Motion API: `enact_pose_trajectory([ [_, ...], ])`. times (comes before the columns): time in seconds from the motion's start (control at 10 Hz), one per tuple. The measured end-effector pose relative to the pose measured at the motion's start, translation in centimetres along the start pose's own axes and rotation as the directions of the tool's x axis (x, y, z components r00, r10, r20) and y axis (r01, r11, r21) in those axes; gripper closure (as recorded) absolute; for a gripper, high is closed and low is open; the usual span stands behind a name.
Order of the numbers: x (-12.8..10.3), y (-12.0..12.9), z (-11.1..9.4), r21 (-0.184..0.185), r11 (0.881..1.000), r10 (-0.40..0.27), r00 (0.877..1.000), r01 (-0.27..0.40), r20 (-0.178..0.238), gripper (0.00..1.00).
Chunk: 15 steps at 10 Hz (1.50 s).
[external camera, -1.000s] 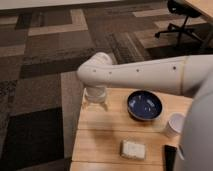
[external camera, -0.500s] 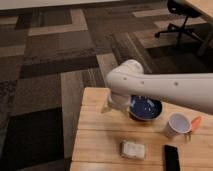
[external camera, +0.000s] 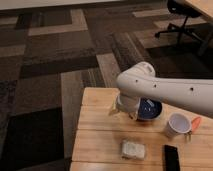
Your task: Place the eraser in the ceramic cup
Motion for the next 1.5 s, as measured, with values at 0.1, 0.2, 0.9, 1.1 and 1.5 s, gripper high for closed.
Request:
enact_pose_trajectory([
  [0.1, 0.1, -0.3, 0.1, 0.005, 1.0, 0.005, 1.0, -0.005, -0.002, 0.35],
  [0.2, 0.2, -1.7, 0.3, 0.026, 0.999, 0.027, 1.0, -0.027, 0.001, 0.35],
  [0.9, 4.0, -13.7, 1.2, 0.044, 0.999, 0.034, 0.999, -0.033, -0.025, 0.35],
  [1.1, 5.5, -19.0, 1.1, 0.039, 0.999, -0.01, 0.999, 0.012, -0.046, 0.35],
  [1.5, 5.8, -19.9, 1.1, 0.038, 0.999, -0.02, 0.998, 0.022, -0.052, 0.35],
])
